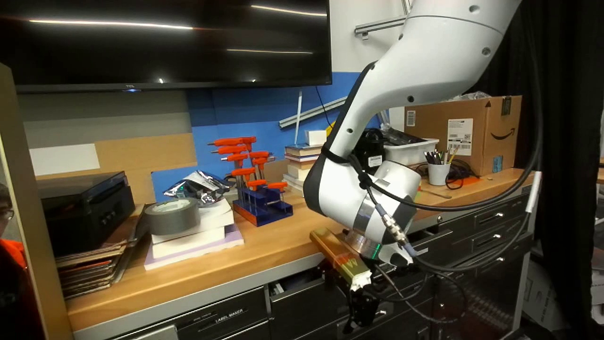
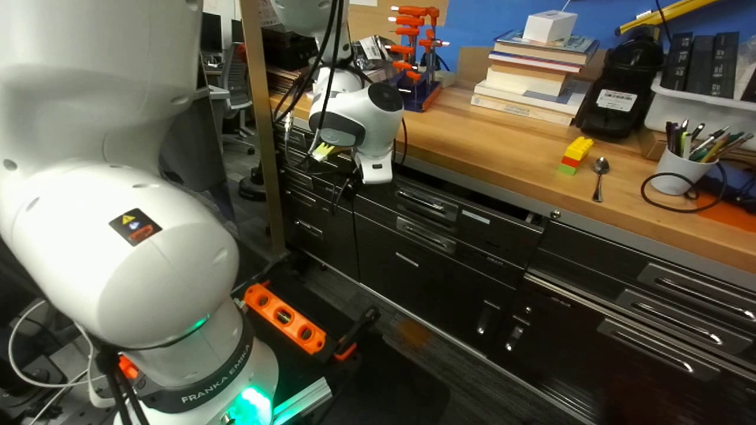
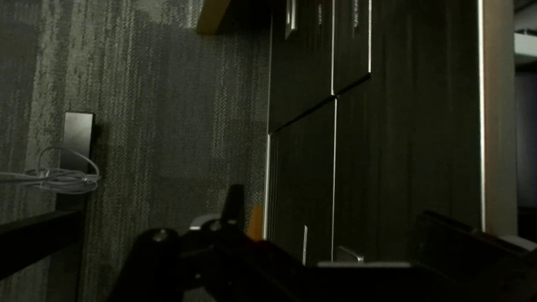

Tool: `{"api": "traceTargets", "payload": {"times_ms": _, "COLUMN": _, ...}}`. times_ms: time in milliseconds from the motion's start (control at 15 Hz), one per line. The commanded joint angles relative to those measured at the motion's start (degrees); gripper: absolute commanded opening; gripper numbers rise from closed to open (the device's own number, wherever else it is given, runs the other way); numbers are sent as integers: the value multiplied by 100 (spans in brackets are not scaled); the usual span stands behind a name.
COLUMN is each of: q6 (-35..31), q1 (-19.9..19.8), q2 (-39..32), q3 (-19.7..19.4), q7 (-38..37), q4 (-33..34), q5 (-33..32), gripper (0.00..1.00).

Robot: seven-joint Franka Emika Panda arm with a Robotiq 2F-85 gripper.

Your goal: Put the black objects inside the open drawer and close the drawer

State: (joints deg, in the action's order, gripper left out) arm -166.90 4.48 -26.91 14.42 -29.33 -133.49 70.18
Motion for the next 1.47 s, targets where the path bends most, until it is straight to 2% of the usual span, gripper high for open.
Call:
{"api": "traceTargets", "payload": {"times_ms": 0, "q6": 671, "q1": 354, "q2": 748, "q3": -462, "q7": -654, "q4": -719, "q5": -1561, "gripper": 100}}
{"api": "traceTargets", "payload": {"times_ms": 133, "q6": 1289, "q1": 393, "q2": 1245, "q3": -767, "q7": -796, "q4": -1042, "q5": -2534, "gripper": 100}}
{"api": "traceTargets", "payload": {"times_ms": 200, "q6": 1554, "q1": 553, "q2": 1441, "q3": -1040, "q7": -831, "q4": -1160, "q5": -2980, "gripper": 100}}
{"api": "traceTargets", "payload": {"times_ms": 333, "q6": 2116, "q1": 458, "q2": 1818, "q3": -1215, "q7": -789, "q4": -1301, "q5": -3898, "gripper": 100}}
{"api": "traceTargets", "payload": {"times_ms": 600, "q6": 3057, "q1": 227, "q2": 2207, "q3": -1244, "q7": -348, "q4": -1194, "q5": -5082, "gripper": 100}}
{"api": "traceTargets", "payload": {"times_ms": 733, "q6": 3386, "q1": 173, "q2": 2228, "q3": -1187, "q7": 53, "q4": -1077, "q5": -5314, "gripper": 100}}
{"api": "traceTargets", "payload": {"times_ms": 933, "q6": 3346, "q1": 180, "q2": 1979, "q3": -1081, "q7": 942, "q4": -958, "q5": -5241, "gripper": 100}}
{"api": "traceTargets", "payload": {"times_ms": 1200, "q6": 2659, "q1": 198, "q2": 1468, "q3": -854, "q7": 2190, "q4": -961, "q5": -4988, "gripper": 100}}
{"api": "traceTargets", "payload": {"times_ms": 1400, "q6": 1799, "q1": 190, "q2": 883, "q3": -696, "q7": 2379, "q4": -852, "q5": -4825, "gripper": 100}}
